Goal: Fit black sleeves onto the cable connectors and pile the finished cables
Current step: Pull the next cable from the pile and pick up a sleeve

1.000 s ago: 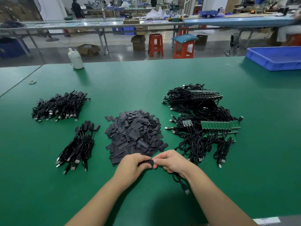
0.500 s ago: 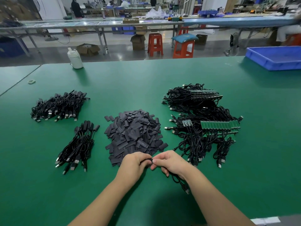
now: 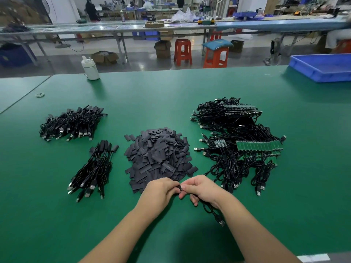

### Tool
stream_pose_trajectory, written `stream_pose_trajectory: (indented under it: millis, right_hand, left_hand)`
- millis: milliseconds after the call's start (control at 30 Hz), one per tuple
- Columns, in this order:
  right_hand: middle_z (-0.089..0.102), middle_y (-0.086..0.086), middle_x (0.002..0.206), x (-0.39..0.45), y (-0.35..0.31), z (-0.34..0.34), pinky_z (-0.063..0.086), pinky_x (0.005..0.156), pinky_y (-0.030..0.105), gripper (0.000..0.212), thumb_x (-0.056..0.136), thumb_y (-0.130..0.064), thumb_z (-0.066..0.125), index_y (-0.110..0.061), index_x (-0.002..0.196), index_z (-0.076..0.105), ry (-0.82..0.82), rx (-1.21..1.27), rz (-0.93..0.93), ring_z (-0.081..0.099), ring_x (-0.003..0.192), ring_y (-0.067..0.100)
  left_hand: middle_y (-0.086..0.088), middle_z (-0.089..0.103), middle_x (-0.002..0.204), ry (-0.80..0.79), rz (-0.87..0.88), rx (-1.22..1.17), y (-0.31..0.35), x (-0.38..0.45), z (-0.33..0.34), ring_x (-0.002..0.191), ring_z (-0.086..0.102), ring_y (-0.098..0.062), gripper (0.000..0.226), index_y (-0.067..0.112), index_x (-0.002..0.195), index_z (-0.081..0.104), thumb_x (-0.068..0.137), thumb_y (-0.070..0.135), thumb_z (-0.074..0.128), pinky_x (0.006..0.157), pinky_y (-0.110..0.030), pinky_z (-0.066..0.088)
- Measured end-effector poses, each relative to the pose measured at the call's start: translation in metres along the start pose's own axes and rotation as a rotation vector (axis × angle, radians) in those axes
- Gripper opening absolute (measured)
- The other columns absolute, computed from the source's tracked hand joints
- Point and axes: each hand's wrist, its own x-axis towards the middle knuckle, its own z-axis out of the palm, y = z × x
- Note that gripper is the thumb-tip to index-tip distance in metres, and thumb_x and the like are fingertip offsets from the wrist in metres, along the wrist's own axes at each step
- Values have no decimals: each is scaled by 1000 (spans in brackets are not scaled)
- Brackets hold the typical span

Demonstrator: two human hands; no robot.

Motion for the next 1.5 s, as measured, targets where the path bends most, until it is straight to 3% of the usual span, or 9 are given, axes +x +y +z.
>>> stream_pose_trajectory:
  millis: [333,467,600,1033,1167,1300,1500]
  right_hand:
    - [77,10,98,1,-1,-4,50,50,24,18,99,-17,60,-5,109,71,-36,-4,6,53,49,8]
    - [77,10,98,2,-1,-2,49,49,24,20,99,-13,58,-3,114,67,-7,-6,43,51,47,10]
    - [77,7,99,2,-2,0,47,48,24,19,99,-17,58,-7,112,69,-14,-65,35,50,46,9]
    - [77,8,95,3,1,1,47,45,23,20,99,-15,57,-5,111,69,-2,-62,21,50,45,10]
    - [77,6,100,2,1,0,48,47,21,21,100,-14,56,-4,113,69,-33,-84,12,54,48,9]
    - [76,8,105,3,2,0,50,49,22,22,101,-13,55,-2,117,67,-42,-68,16,59,52,11]
    - [74,11,111,4,4,-1,49,48,21,23,102,-11,53,-1,118,66,-46,-53,2,60,54,12]
  left_hand:
    - [5,69,100,4,3,40,2,-2,4,91,65,-13,20,23,110,73,94,28,64,83,-24,49]
    - [13,68,107,-17,-8,184,0,-3,1,96,64,-11,24,34,116,69,96,40,56,82,-30,51]
    - [12,66,115,-86,34,331,-2,0,-1,100,66,-14,28,33,121,64,99,42,48,77,-33,54]
    - [0,69,104,-104,35,247,-5,-2,8,93,65,-23,27,18,114,69,99,33,53,80,-36,52]
    - [2,63,107,-186,52,345,-5,0,9,98,61,-20,28,21,119,63,101,34,45,84,-33,48]
    - [2,59,105,-219,62,383,-4,4,8,96,60,-20,25,22,116,59,101,33,43,81,-31,47]
    - [1,53,109,-265,68,456,-3,5,10,95,59,-23,28,22,128,49,101,28,44,76,-35,46]
